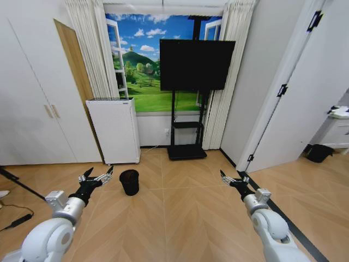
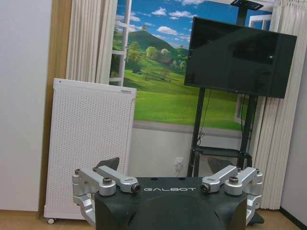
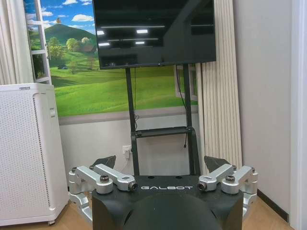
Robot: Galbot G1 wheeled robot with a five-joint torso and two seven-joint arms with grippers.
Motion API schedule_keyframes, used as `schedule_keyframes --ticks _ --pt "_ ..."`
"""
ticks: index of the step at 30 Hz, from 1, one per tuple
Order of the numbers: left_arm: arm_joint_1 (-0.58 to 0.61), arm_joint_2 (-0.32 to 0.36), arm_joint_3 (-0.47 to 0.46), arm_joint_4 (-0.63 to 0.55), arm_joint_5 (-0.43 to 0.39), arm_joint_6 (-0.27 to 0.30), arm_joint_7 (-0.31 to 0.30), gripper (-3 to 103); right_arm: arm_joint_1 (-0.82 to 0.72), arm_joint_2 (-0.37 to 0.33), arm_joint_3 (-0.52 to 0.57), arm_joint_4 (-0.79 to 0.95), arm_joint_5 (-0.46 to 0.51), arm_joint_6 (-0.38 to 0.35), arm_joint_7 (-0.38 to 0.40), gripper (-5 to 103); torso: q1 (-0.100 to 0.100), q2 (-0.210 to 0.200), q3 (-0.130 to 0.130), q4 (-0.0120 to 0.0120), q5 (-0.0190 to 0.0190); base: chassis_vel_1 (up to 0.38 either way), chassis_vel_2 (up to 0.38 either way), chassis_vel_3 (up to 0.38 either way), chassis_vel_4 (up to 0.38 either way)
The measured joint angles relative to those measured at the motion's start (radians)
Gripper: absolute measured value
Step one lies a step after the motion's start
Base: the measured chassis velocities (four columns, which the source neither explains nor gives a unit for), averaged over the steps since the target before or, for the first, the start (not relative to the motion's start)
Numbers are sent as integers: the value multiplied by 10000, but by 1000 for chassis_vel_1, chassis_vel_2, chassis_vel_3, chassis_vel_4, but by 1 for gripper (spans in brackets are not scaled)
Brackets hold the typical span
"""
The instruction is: Pick up the trash bin and place the garbage on the floor into it.
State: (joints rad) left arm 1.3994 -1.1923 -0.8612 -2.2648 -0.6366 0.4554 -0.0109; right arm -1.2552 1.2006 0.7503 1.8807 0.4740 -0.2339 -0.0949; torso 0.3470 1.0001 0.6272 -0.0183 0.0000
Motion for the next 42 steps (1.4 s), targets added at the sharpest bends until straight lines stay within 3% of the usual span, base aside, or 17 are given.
schedule_keyframes --ticks 16,42 --pt "138 -107 64 -51 149 8 99 100 -191 69 160 -173 -6 350 -66 100 8 -4 3 -1 0 -13 4 5 0" --pt "-47 -22 -27 305 49 -152 338 100 -48 405 -63 13 -483 52 104 100 7 -3 3 -1 -1 0 0 0 0"
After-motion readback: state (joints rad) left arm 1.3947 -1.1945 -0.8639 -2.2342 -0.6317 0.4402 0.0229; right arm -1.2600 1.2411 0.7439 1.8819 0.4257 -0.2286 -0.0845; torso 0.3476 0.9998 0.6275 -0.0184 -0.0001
